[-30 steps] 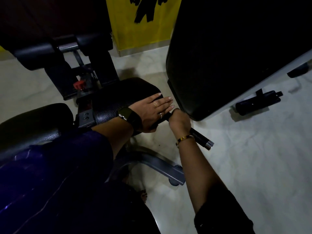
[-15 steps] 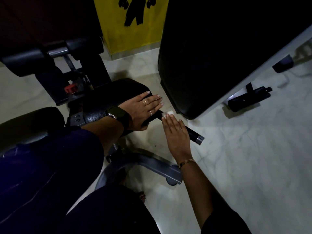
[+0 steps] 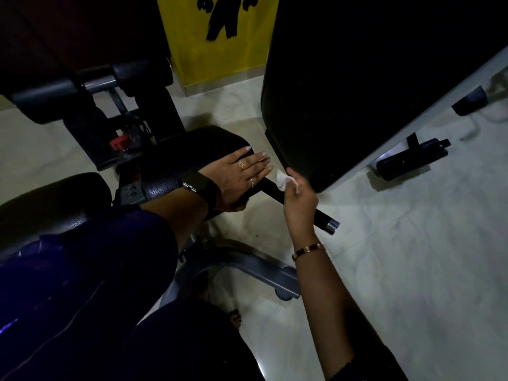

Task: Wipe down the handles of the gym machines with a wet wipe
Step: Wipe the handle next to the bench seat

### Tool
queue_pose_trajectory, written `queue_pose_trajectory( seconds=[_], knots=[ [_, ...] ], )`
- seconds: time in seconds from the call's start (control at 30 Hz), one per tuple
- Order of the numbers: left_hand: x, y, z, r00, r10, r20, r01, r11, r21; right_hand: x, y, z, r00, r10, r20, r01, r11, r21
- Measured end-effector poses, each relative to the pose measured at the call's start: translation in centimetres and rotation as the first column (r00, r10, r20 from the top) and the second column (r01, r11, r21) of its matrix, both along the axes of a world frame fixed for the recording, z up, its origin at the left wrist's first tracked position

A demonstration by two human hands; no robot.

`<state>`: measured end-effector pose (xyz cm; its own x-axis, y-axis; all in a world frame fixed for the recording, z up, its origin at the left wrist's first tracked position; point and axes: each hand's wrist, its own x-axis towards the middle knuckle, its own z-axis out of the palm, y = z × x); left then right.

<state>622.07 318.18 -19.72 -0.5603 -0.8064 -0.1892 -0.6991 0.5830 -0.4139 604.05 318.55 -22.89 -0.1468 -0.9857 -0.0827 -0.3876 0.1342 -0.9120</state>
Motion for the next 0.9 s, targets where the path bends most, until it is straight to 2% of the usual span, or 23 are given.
queue_pose_trajectory(
  seconds=[0.03,0.1,0.2,0.3,0.43,0.5,0.53,0.6,0.67,0.7,0.77,0.8,0.83,0.9],
  knots=[
    [0.0,0.0,0.0,1.0,-0.001,0.008,0.001,1.0,0.004,-0.2,-0.2,0.4,0.984,-0.077,0.163,0.064,0.994,0.084],
    [-0.1,0.0,0.0,1.0,0.001,0.012,-0.001,1.0,0.007,-0.5,-0.4,1.4,0.88,-0.204,0.43,0.108,0.965,0.237],
    [-0.1,0.0,0.1,1.0,0.009,-0.001,-0.009,1.0,0.004,-0.8,-0.4,2.1,0.716,-0.316,0.622,0.084,0.924,0.373],
    [-0.2,0.0,0.1,1.0,0.008,0.014,-0.008,1.0,0.013,-1.0,-0.3,1.9,0.66,-0.355,0.663,0.061,0.904,0.423],
    [-0.2,0.0,0.0,1.0,0.009,0.011,-0.009,1.0,0.004,-1.0,-0.3,1.5,0.676,-0.337,0.655,0.051,0.909,0.414],
    [-0.2,0.0,-0.1,1.0,0.009,0.007,-0.009,1.0,0.0,-1.3,-0.4,1.3,0.732,-0.285,0.618,0.054,0.93,0.365],
    [-0.2,0.0,-0.2,1.0,0.009,0.009,-0.009,1.0,-0.002,-1.4,-0.4,1.1,0.813,-0.238,0.532,0.076,0.948,0.309],
    [-0.1,0.0,-0.3,1.0,0.004,0.0,-0.004,1.0,-0.012,-1.6,-0.4,0.7,0.974,-0.11,0.198,0.088,0.989,0.118],
    [0.0,-0.1,-0.5,1.0,0.0,-0.016,-0.001,1.0,-0.021,-1.4,-0.2,0.3,0.991,0.024,-0.133,-0.035,0.996,-0.081],
    [0.1,-0.1,-0.5,1.0,-0.003,-0.024,0.003,1.0,-0.027,-1.2,-0.1,-0.2,0.947,0.102,-0.304,-0.159,0.973,-0.169],
    [0.2,-0.1,-0.6,1.0,-0.007,-0.026,0.006,1.0,-0.029,-0.7,0.1,-1.8,0.731,0.19,-0.655,-0.449,0.857,-0.253],
    [0.2,-0.1,-0.6,1.0,-0.01,-0.021,0.01,1.0,-0.026,-0.6,0.2,-2.9,0.626,0.167,-0.762,-0.53,0.807,-0.258],
    [0.2,-0.1,-0.6,1.0,-0.015,-0.019,0.015,0.999,-0.029,-0.6,0.3,-3.6,0.561,0.14,-0.816,-0.565,0.785,-0.253],
    [0.2,-0.1,-0.4,1.0,-0.021,-0.011,0.02,0.999,-0.033,-0.9,0.6,-4.4,0.512,0.109,-0.852,-0.609,0.745,-0.271]
  ],
)
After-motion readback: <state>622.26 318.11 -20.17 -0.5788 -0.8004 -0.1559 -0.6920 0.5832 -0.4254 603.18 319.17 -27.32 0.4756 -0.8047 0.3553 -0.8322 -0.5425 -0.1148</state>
